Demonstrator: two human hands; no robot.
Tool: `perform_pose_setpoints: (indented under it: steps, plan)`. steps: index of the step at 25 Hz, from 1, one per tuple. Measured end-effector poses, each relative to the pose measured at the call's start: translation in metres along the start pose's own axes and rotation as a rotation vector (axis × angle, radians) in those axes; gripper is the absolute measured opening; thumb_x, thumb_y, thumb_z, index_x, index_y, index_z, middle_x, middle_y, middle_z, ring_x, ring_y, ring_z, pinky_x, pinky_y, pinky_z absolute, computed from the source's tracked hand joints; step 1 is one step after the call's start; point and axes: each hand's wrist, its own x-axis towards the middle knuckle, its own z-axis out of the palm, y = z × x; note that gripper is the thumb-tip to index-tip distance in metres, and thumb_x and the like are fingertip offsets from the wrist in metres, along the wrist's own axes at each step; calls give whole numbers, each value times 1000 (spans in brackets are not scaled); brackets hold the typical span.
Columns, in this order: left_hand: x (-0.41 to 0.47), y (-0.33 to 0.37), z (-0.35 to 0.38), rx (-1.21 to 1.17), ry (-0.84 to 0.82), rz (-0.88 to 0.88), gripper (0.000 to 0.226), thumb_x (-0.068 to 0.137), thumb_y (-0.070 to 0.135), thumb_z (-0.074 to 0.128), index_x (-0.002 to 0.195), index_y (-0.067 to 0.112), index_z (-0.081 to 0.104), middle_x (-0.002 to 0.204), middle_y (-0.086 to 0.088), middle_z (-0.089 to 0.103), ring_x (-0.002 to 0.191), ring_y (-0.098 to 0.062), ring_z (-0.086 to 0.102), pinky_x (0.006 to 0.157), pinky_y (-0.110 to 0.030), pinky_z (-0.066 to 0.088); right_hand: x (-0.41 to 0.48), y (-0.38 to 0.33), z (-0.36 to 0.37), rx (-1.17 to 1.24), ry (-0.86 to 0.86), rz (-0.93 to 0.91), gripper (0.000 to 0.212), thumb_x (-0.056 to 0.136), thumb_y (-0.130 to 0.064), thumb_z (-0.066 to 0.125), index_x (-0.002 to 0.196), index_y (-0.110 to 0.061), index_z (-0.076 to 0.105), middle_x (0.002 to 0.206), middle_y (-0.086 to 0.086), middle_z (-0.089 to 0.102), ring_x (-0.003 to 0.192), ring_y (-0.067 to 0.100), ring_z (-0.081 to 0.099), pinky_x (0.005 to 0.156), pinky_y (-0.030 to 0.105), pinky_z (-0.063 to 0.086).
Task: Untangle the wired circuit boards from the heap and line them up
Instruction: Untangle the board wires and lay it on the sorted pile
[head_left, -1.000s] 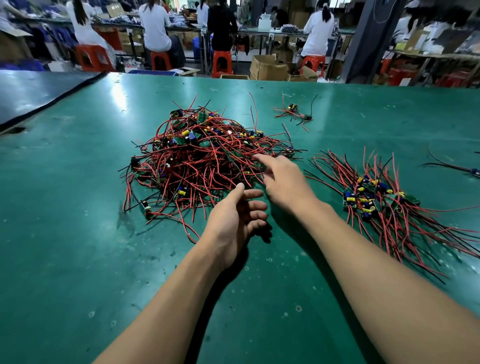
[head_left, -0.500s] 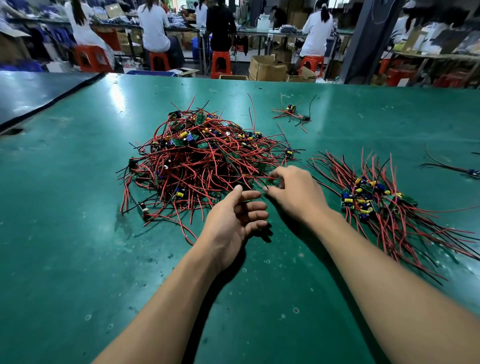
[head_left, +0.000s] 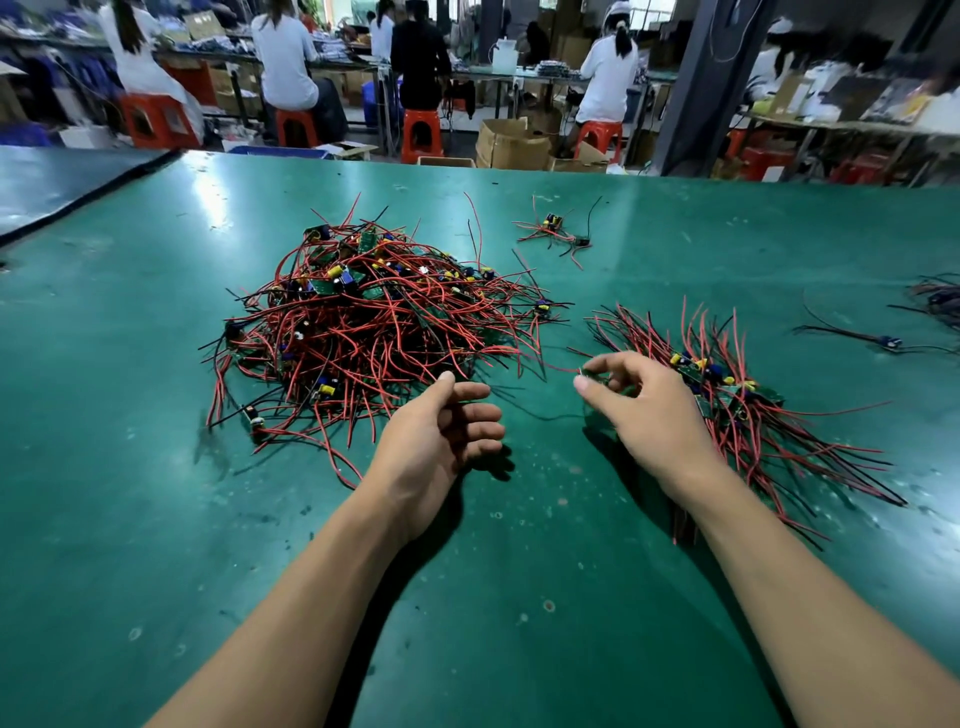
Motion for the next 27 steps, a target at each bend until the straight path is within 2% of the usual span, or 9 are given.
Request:
perform_pose_setpoints:
  steps: [3, 6, 8, 11, 15, 19, 21, 24, 27]
  plan:
    - [0, 0, 3, -7, 6, 0, 36, 105, 30, 35, 102, 2, 57, 73, -10, 58, 61, -18, 55, 54, -22, 49, -3, -22, 12, 453, 58, -12, 4, 91, -24, 72, 93, -22, 70, 88, -2, 65, 69, 8, 52, 65, 22, 42]
    - [1, -2, 4, -25, 33, 0, 32, 105, 26, 37, 100, 1, 56, 72, -11, 56, 59, -18, 53, 51, -22, 48, -9, -38, 23, 985, -79, 134, 16, 89, -30, 67, 96, -16, 64, 81, -3, 64, 57, 8, 48, 51, 20, 37]
    - [1, -2, 3, -32, 58, 10, 23, 103, 22, 43, 100, 4, 56, 71, -9, 54, 54, -17, 51, 48, -24, 44, -13, -42, 28, 1120, -202, 234, 25, 85, -35, 63, 97, -13, 64, 82, 1, 68, 54, 8, 47, 48, 20, 39]
    - [2, -3, -2, 10, 94, 60, 3, 96, 15, 56, 98, 13, 55, 66, -1, 44, 46, -13, 38, 42, -20, 30, -14, -42, 25, 1224, -303, 341, 24, 87, -34, 60, 89, -13, 72, 81, 1, 67, 51, 7, 43, 47, 18, 40]
    - [3, -1, -12, -48, 10, -4, 19, 86, 28, 65, 95, 12, 65, 66, 3, 52, 45, -10, 42, 40, -18, 30, -14, -36, 18, 1304, -425, 458, 33, 91, -25, 55, 112, -3, 67, 77, 1, 60, 49, 5, 41, 46, 16, 39]
    - [5, 7, -22, -221, -48, -88, 36, 75, 33, 65, 90, 3, 77, 75, -9, 68, 52, -16, 55, 46, -21, 47, -18, -32, 24, 1255, -484, 519, 32, 87, -24, 55, 109, -3, 68, 74, 1, 58, 47, 4, 40, 44, 16, 38]
    - [6, 3, -19, -129, -34, -59, 30, 75, 25, 67, 95, 4, 75, 78, -8, 70, 53, -14, 58, 49, -21, 49, -22, -33, 30, 1128, -492, 484, 30, 85, -26, 58, 103, -6, 69, 73, 0, 60, 47, 5, 42, 44, 16, 39]
    - [3, -8, -10, 36, -127, 40, 21, 73, 14, 71, 93, 9, 75, 81, -8, 71, 57, -12, 56, 57, -20, 49, -30, -33, 40, 971, -507, 404, 23, 84, -26, 63, 99, -9, 64, 72, 2, 60, 48, 7, 46, 43, 18, 42]
    - [2, -12, -10, 127, -112, 93, 15, 81, 17, 72, 94, 13, 78, 87, -10, 71, 67, -16, 59, 68, -29, 52, -34, -32, 42, 882, -493, 336, 16, 87, -25, 66, 96, -12, 67, 70, 4, 61, 45, 9, 46, 37, 20, 40]
